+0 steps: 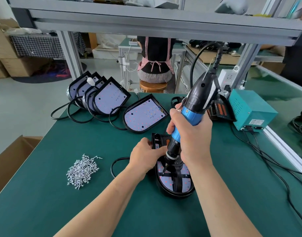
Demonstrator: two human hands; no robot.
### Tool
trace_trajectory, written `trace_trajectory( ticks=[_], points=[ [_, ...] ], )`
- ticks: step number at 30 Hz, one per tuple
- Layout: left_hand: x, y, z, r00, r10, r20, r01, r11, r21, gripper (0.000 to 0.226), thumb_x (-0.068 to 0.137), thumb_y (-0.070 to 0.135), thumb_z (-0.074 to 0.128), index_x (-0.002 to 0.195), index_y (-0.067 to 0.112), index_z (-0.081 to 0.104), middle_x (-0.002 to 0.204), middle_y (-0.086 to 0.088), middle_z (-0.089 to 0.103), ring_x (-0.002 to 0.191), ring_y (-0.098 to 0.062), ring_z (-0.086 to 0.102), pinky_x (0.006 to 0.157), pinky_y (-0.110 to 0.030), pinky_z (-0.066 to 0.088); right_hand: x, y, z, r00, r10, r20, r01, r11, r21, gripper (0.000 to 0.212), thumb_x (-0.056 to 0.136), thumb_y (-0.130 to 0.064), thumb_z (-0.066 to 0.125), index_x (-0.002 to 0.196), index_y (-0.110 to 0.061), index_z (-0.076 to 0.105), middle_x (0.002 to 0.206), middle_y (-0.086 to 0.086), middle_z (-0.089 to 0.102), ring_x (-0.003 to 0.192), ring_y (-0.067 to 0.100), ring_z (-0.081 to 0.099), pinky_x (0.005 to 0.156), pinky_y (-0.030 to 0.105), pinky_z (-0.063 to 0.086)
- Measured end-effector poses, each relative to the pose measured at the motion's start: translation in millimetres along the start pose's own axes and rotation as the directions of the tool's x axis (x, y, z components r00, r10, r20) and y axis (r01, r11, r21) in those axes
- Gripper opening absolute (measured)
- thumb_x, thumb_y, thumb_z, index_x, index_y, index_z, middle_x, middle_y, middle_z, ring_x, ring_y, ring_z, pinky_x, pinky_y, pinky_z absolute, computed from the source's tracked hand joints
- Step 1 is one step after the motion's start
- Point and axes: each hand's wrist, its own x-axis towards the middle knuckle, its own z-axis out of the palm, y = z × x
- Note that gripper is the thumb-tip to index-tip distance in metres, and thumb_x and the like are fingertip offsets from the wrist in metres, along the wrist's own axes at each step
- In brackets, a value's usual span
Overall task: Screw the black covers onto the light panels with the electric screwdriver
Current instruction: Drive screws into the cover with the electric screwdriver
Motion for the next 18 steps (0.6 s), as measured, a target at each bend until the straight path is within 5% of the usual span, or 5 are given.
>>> trace_trajectory(
  ticks=[8, 14, 18],
  points=[
    [2.1, -3.0, 1.8, 1.000, -0.004, -0.027, 0.003, 1.000, -0.030, 0.064, 0.037, 0.064, 0.059, 0.083, 0.020, 0.053, 0.076, 0.005, 0.060, 0.066, -0.012, 0.052, 0.057, -0.030, 0.038, 0.0, 4.7, -1.1, 0.994, 0.011, 0.104, -0.015, 0.999, 0.040, 0.016, 0.075, -0.016, 0.067, 0.076, -0.012, 0.052, 0.052, 0.001, 0.052, 0.043, 0.018, 0.048, 0.051, 0.025, 0.044],
    [2.2, -4.3, 1.1, 1.000, -0.015, -0.013, 0.014, 1.000, -0.026, 0.055, 0.052, 0.052, 0.061, 0.091, 0.015, 0.055, 0.081, 0.001, 0.061, 0.070, -0.016, 0.051, 0.063, -0.033, 0.041, 1.5, 1.1, -2.4, 0.947, 0.048, 0.316, -0.080, 0.993, 0.090, 0.017, 0.081, -0.003, 0.062, 0.074, -0.016, 0.055, 0.050, 0.005, 0.050, 0.045, 0.021, 0.047, 0.054, 0.026, 0.044],
    [3.0, -5.5, -0.4, 1.000, -0.011, 0.017, 0.011, 1.000, -0.004, 0.049, 0.062, 0.046, 0.067, 0.095, 0.012, 0.056, 0.094, -0.009, 0.068, 0.076, -0.022, 0.055, 0.070, -0.036, 0.048, -4.1, -5.0, 1.0, 0.926, 0.023, 0.377, -0.054, 0.996, 0.072, 0.009, 0.079, -0.013, 0.067, 0.078, -0.021, 0.063, 0.053, 0.006, 0.056, 0.051, 0.019, 0.052, 0.062, 0.025, 0.047]
  ],
)
